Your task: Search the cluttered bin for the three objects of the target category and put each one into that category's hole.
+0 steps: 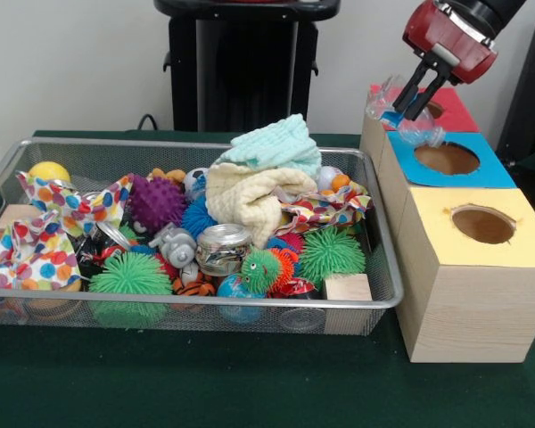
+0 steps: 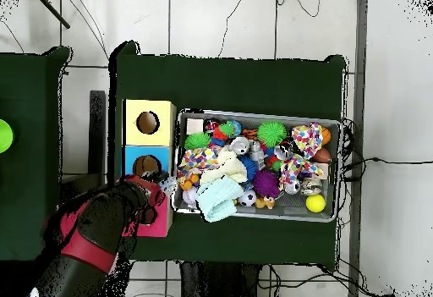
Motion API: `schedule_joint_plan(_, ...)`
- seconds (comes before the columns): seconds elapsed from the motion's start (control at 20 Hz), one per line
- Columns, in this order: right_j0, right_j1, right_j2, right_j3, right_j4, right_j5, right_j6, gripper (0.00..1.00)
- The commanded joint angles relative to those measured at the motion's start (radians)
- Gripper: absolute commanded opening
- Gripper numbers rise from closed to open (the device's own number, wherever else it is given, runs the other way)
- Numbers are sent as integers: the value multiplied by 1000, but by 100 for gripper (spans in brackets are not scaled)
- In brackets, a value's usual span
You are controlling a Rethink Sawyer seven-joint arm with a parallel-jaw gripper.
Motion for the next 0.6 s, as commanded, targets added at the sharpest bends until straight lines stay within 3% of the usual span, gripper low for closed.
schedule_joint_plan(0.05, -17, 21, 38, -49, 59, 2, 213, 0)
schedule_joint_plan(0.6, 16, 82, 4, -75, 100, -5, 253, 0)
